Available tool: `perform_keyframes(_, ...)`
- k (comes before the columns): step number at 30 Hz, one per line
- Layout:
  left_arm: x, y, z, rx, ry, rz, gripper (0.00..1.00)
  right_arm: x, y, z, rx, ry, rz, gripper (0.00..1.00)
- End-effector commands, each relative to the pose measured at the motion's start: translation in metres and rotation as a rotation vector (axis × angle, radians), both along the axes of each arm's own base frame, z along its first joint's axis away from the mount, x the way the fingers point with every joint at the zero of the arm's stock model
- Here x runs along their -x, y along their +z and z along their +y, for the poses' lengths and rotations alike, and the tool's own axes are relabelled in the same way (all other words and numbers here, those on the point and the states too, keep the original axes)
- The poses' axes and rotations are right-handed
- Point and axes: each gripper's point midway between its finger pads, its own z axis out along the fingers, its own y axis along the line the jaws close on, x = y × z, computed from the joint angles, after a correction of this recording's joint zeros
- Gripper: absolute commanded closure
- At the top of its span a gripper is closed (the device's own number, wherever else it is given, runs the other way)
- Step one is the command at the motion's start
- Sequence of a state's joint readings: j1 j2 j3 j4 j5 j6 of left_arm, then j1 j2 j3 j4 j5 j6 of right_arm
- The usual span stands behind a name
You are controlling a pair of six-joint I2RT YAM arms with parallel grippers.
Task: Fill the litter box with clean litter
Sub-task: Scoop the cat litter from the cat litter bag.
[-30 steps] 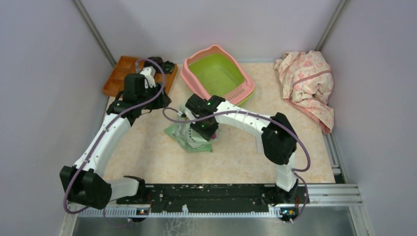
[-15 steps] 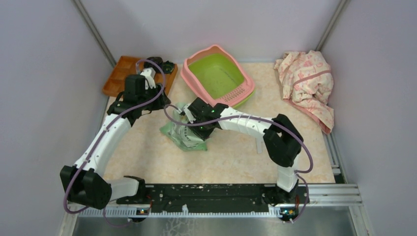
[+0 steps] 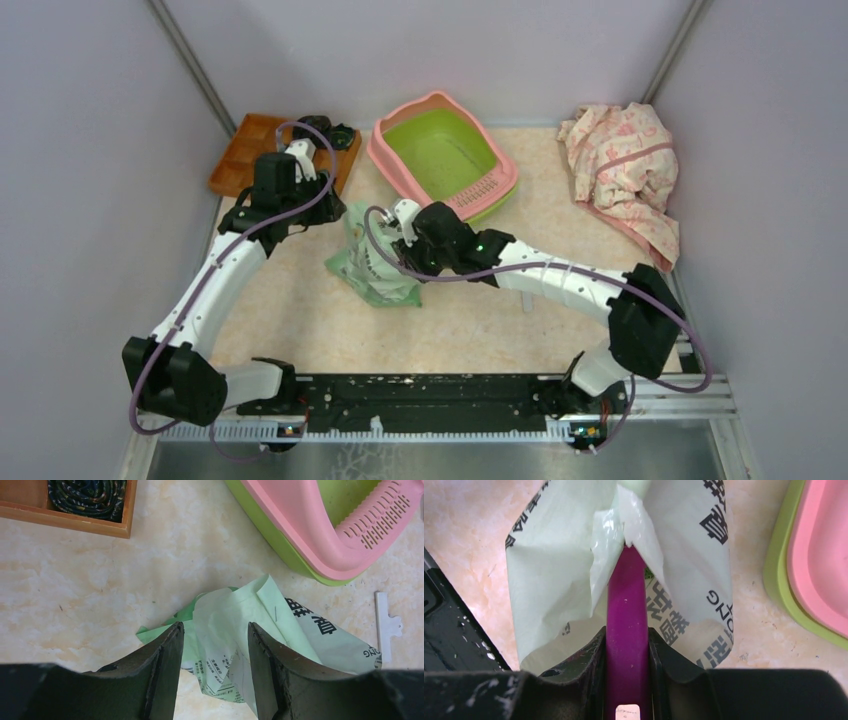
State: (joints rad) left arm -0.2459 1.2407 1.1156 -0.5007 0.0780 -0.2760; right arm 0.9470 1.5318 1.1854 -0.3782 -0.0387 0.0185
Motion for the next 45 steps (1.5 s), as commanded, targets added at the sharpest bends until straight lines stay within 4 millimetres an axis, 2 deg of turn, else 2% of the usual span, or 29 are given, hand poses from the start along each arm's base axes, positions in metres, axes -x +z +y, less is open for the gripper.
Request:
perform_keyframes(1,0.001,0.009,0.002,0.002,0.013,-0.026,0.44,-0.002,0.028,0.007,-0.138,-0.011,-0.108,1.00)
perform_keyframes(7,0.000,0.012,0.003,0.004,0.018,-0.028,0.44,0.007,0.033,-0.012,-0.169,-0.022,-0.173,1.00)
perform_keyframes(16,-0.003,0.014,0.002,0.005,0.016,-0.029,0.45,0.017,0.056,-0.047,-0.199,-0.050,-0.274,1.00)
perform_keyframes(22,-0.005,0.019,0.002,0.002,0.021,-0.035,0.45,0.025,0.044,-0.072,-0.173,-0.067,-0.325,1.00)
perform_keyframes(26,-0.006,0.022,0.003,-0.003,0.025,-0.038,0.45,0.028,0.043,-0.087,-0.169,-0.086,-0.381,1.00)
perform_keyframes(36,-0.009,0.025,0.000,0.007,0.014,-0.043,0.45,0.031,0.071,-0.113,-0.224,-0.179,-0.515,1.00)
perform_keyframes(45,-0.012,0.025,0.001,-0.003,0.015,-0.043,0.45,0.040,0.088,-0.131,-0.240,-0.222,-0.491,1.00)
